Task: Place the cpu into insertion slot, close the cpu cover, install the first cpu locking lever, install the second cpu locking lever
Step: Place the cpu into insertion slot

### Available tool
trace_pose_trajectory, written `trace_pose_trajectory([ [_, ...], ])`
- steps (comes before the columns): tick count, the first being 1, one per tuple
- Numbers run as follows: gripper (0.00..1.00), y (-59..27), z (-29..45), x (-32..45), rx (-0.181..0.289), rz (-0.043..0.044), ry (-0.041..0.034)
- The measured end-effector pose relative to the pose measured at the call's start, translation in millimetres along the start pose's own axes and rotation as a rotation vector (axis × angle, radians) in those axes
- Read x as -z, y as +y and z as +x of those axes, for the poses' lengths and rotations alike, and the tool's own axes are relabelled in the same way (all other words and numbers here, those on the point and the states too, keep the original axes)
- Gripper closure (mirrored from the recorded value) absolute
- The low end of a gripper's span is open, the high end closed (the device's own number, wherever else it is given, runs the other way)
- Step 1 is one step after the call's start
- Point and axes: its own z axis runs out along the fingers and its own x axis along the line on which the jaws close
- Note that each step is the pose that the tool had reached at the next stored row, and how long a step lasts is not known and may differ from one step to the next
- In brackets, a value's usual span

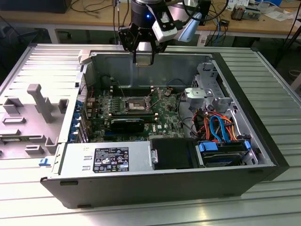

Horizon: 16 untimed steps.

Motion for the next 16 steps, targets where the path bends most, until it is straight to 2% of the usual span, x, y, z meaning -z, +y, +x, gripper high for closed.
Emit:
trace_pose_trajectory([
  [16,0.46,-8.2,1.4,-5.1,0.0,0.0,0.0],
])
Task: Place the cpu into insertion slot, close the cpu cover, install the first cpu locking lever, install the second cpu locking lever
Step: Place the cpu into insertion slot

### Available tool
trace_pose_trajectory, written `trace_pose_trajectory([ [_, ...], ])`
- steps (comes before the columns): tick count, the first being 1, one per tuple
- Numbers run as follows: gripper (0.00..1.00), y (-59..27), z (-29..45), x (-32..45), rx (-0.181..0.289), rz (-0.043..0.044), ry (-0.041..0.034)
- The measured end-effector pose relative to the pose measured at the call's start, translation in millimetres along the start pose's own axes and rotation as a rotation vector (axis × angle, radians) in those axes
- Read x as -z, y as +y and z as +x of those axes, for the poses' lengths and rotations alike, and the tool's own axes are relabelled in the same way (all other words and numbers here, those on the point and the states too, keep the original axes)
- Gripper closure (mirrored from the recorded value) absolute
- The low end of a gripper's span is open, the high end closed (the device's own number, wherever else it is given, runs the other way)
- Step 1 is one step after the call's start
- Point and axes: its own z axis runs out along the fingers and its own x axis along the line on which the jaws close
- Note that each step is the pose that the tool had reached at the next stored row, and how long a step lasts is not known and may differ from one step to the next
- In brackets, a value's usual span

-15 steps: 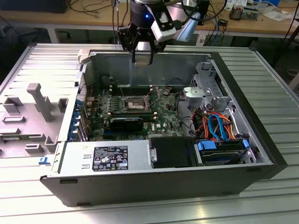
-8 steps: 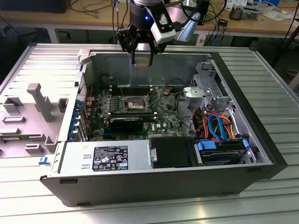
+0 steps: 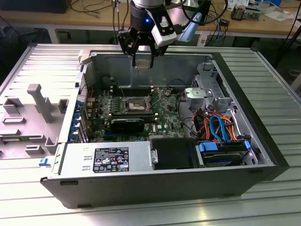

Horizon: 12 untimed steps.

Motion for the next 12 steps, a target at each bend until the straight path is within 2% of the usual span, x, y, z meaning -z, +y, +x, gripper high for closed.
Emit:
trace_pose_trajectory([
  [12,0.46,-6.3,0.5,-4.9,0.0,0.0,0.0],
])
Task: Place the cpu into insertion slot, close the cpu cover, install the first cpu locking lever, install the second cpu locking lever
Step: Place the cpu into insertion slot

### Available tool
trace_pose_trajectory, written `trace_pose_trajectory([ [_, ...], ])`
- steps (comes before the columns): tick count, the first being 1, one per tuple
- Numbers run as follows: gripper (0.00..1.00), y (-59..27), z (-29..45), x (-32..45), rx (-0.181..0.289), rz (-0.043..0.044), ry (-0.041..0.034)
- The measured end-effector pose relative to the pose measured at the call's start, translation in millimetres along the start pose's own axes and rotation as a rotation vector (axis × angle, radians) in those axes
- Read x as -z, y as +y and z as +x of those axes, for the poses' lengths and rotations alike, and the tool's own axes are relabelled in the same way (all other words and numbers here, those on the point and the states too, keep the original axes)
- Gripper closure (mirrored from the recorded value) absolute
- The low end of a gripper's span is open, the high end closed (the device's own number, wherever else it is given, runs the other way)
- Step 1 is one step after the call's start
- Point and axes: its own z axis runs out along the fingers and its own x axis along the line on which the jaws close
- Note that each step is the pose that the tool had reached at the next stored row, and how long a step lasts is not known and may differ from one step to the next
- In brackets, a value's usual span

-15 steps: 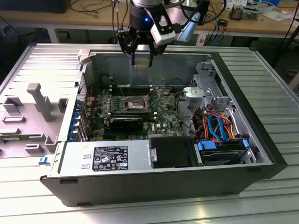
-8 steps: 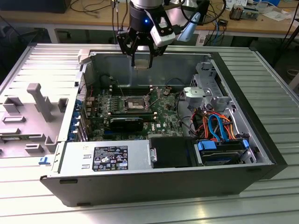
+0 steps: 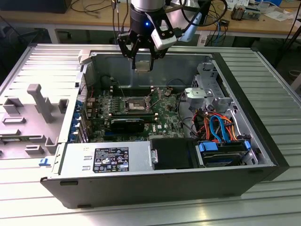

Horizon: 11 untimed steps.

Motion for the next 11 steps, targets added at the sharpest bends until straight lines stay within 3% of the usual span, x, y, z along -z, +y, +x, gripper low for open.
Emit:
trace_pose_trajectory([
  [11,0.46,-6.3,0.3,-5.0,0.0,0.0001,0.0001],
])
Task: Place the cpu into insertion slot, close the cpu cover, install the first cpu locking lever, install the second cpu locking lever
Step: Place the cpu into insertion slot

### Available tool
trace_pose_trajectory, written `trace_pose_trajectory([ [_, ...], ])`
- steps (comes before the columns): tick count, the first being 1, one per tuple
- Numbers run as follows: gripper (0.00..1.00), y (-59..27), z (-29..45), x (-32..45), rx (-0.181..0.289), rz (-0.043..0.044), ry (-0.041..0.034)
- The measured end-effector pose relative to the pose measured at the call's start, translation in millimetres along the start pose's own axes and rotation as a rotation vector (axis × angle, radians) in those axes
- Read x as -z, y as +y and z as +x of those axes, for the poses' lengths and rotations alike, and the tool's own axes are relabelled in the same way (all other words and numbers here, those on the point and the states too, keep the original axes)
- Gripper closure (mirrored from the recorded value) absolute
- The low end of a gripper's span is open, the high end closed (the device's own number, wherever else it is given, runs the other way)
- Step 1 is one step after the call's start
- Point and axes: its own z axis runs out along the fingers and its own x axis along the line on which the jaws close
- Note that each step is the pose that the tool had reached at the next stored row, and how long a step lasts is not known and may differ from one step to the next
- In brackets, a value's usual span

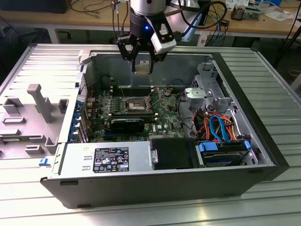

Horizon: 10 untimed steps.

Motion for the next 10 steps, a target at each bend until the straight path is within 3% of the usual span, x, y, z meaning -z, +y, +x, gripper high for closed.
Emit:
trace_pose_trajectory([
  [10,0.46,-3.6,0.0,-6.8,0.0,0.0,0.0],
])
